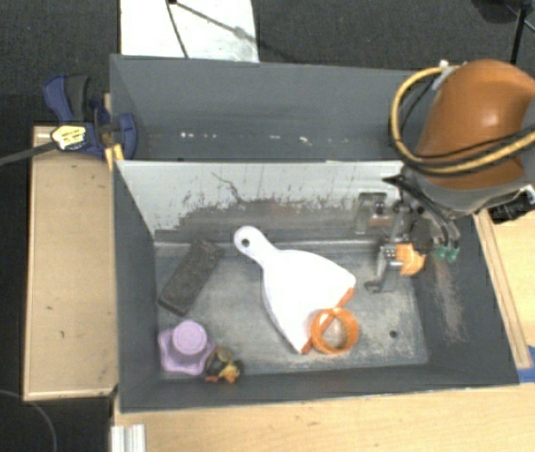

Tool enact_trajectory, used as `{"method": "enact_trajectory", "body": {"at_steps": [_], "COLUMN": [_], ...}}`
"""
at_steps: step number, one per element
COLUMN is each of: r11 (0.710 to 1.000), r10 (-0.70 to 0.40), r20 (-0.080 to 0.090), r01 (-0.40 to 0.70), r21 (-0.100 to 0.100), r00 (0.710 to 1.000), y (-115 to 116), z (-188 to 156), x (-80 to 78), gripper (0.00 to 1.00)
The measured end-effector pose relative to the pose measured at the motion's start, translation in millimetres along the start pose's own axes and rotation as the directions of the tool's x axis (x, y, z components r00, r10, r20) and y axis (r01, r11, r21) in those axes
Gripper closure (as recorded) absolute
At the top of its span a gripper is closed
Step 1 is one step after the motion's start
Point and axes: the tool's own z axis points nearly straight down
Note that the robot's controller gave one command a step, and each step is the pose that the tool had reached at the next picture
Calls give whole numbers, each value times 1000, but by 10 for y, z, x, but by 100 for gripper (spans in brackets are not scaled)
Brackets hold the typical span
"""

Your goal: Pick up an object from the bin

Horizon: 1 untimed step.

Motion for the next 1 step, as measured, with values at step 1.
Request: {"method": "enact_trajectory", "body": {"at_steps": [1], "r11": [1000], "r10": [0], "r20": [8], "r01": [0], "r21": [0], "r00": [1000], "y": [0], "z": [-45], "x": [-15], "gripper": [0]}}
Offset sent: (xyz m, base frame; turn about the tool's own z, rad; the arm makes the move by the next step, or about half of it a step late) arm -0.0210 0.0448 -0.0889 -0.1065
